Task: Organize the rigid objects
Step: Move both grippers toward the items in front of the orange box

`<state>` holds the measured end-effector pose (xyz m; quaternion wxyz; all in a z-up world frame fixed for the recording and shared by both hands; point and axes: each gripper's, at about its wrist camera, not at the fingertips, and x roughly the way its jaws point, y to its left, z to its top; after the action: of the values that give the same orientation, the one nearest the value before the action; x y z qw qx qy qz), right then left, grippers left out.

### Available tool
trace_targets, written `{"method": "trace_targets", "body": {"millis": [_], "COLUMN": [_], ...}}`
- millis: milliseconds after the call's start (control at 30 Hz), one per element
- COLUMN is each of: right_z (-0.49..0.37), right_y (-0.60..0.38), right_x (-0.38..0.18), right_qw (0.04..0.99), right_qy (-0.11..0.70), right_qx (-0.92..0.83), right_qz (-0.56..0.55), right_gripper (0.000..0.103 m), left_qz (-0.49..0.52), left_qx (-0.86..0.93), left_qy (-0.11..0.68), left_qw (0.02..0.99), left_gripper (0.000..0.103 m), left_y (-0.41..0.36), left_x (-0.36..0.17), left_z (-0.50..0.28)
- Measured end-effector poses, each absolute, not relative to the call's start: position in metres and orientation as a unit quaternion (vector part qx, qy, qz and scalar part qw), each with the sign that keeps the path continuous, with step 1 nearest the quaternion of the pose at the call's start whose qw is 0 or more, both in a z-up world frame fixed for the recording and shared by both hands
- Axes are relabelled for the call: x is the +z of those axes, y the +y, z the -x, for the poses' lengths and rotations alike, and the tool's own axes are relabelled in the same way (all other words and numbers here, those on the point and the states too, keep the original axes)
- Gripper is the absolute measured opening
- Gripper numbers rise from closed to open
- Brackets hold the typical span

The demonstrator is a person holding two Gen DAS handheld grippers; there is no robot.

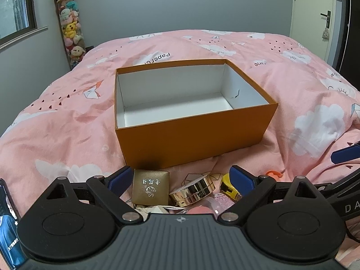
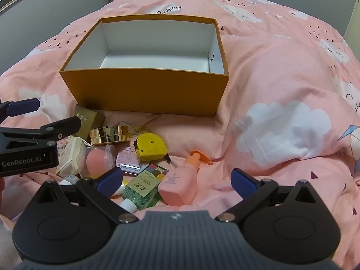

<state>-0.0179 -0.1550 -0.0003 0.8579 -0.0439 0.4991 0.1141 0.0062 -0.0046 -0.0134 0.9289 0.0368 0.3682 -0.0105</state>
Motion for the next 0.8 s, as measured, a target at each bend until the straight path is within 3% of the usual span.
{"method": "trace_targets", "body": {"millis": [800], "right_z": [0.013], "right_y": [-0.154], "right_x": [-0.004], "right_qw": [0.852], "right_qy": [0.509], "right_qx": [0.119], "right_qz": [0.039], "right_gripper": [0.1], "left_qz": [-0.018], "left_qx": [-0.017], "left_qy": [0.383], "left_qw": [0.924], "left_gripper": [0.103], "left_y": [0.006], "left_x": [-0.015], "left_z": [-0.009]}}
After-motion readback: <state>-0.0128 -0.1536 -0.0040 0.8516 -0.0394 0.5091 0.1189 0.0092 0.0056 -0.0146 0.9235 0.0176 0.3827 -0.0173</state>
